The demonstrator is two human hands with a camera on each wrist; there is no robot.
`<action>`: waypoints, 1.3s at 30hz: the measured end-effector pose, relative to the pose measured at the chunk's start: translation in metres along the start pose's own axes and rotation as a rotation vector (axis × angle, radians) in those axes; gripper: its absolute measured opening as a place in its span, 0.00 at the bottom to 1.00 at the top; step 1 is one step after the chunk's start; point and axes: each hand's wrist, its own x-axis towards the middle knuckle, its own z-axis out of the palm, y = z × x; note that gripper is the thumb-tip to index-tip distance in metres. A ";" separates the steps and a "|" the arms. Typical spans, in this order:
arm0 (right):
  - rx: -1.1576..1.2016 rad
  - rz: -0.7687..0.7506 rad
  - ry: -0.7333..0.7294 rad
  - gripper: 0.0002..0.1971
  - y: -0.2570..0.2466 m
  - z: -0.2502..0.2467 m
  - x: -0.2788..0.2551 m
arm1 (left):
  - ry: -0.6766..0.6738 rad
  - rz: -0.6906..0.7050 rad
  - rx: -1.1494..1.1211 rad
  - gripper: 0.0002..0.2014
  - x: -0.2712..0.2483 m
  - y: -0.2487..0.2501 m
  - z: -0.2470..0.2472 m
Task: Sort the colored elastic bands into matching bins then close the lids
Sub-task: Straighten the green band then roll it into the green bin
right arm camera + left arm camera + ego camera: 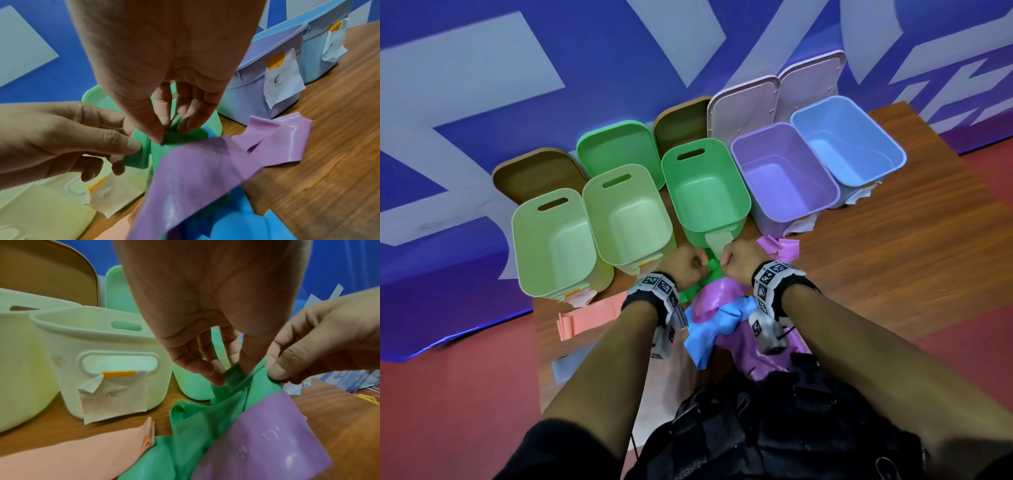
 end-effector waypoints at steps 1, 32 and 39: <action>0.036 -0.010 0.010 0.07 -0.002 -0.001 -0.002 | 0.028 0.001 0.016 0.04 -0.001 0.000 -0.002; 0.334 -0.358 0.297 0.05 -0.069 -0.061 0.001 | 0.310 0.056 -0.297 0.10 -0.023 0.011 -0.094; 0.393 -0.377 0.190 0.08 -0.075 -0.076 0.003 | 0.338 0.096 -0.360 0.09 -0.028 0.018 -0.107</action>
